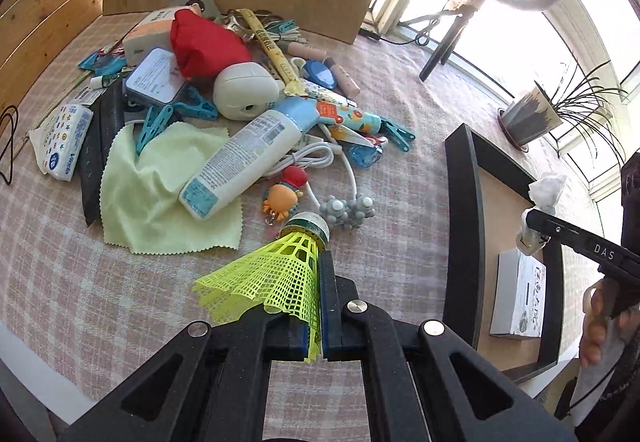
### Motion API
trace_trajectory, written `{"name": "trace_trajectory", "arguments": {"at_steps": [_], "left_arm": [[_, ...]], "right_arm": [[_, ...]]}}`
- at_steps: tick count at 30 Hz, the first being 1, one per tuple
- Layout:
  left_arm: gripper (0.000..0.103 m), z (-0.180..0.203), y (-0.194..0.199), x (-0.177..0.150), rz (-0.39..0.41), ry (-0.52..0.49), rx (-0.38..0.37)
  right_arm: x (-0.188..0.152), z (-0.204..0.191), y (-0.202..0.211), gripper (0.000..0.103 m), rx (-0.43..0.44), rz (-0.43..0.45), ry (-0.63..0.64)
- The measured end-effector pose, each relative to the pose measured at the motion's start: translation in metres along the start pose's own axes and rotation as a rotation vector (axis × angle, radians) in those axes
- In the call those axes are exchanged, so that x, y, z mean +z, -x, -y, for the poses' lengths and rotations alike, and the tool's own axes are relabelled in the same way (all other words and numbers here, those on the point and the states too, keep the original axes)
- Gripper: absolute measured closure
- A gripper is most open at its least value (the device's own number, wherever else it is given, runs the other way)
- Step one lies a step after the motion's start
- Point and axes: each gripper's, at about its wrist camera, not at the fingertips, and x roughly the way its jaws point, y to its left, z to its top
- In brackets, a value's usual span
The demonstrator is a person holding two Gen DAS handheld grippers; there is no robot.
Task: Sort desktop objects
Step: 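Carry the shuttlecock and wrapped item into the tray and release both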
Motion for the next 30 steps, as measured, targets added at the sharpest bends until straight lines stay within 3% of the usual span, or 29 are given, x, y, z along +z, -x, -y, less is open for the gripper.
{"name": "trace_trajectory", "arguments": {"at_steps": [8,13,14,15,17,19,23,30], "left_arm": [[0.100,0.126,-0.026,0.017,-0.031,-0.209,-0.127],[0.098,0.189,-0.039,0.009,-0.082,-0.337,-0.165],[0.091,0.199,-0.042,0.008,-0.092,-0.354,-0.172],[0.074,0.205,-0.043,0.006,-0.095,-0.361,-0.177],[0.063,0.212,-0.042,0.003,-0.086,-0.377,-0.179],[0.064,0.215,-0.043,0.001,-0.092,-0.384,-0.165],[0.064,0.204,-0.043,0.004,-0.086,-0.353,-0.144],[0.064,0.154,-0.038,0.009,-0.081,-0.265,-0.077]], "right_arm": [[-0.022,0.096,0.044,0.076,-0.126,0.050,-0.157],[-0.036,0.131,0.057,0.070,-0.173,0.035,-0.204],[-0.038,0.135,0.059,0.068,-0.182,0.035,-0.213],[-0.039,0.139,0.062,0.065,-0.189,0.041,-0.216],[-0.042,0.142,0.066,0.060,-0.203,0.052,-0.220],[-0.043,0.143,0.067,0.055,-0.205,0.056,-0.223],[-0.045,0.137,0.064,0.055,-0.185,0.053,-0.224],[-0.033,0.100,0.048,0.055,-0.135,0.033,-0.165]]}}
